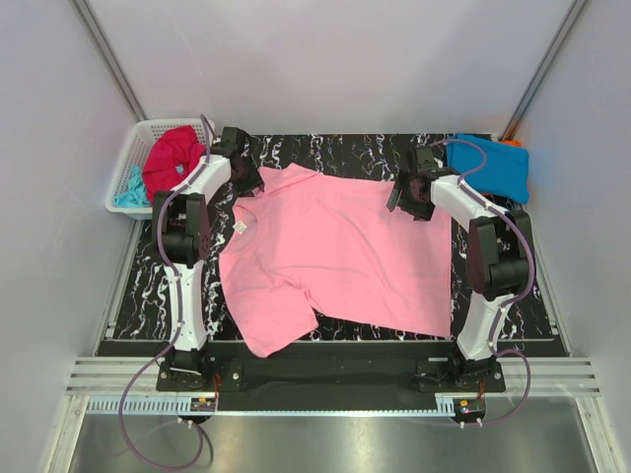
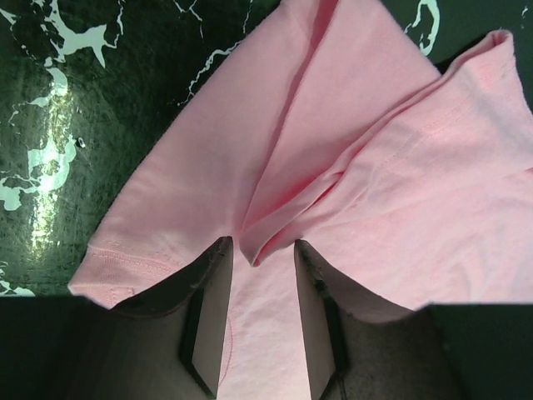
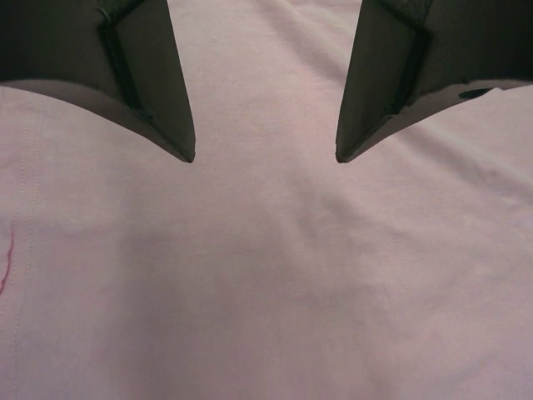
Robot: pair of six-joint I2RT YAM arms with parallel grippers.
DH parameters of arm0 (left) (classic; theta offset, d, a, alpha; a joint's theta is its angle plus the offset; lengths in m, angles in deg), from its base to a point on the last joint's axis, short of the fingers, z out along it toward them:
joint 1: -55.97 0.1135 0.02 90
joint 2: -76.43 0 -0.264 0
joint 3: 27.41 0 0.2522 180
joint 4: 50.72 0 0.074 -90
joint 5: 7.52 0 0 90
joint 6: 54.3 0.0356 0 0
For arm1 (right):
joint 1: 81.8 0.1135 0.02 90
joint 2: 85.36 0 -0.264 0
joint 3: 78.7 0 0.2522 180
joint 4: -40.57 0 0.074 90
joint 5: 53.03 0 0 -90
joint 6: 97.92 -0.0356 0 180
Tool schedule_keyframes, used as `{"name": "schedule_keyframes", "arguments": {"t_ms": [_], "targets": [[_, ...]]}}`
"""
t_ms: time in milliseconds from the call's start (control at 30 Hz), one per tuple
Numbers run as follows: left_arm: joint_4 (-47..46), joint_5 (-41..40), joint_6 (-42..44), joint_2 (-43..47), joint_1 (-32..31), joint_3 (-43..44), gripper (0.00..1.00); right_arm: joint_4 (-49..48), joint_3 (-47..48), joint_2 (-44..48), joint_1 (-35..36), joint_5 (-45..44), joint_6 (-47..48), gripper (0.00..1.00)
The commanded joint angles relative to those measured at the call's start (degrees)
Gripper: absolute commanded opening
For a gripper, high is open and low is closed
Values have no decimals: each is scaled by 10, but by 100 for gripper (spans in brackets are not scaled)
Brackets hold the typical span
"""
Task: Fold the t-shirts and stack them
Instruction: Flatten the tshirt out
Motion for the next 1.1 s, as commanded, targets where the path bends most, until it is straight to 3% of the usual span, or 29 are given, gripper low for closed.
{"name": "schedule_keyframes", "arguments": {"t_ms": [0, 133, 200, 300, 700, 1067], "targets": [[-8, 12, 7, -3, -2, -1, 40, -3, 20, -1, 1, -16, -8, 75], [-8, 12, 10, -16, -4, 12, 27, -3, 21, -1, 1, -23, -8, 75], [-8, 13, 14, -21, -4, 24, 12, -3, 24, 1, 1, -31, -6, 75], [-7, 13, 17, -27, -4, 39, 0, 0, 33, 3, -1, -38, -4, 75], [-7, -34, 21, 75, -4, 12, 0, 5, 80, -32, -51, -82, -10, 80], [-8, -34, 35, 121, -10, -14, 0, 68, 295, -204, -119, -59, 43, 77]]}}
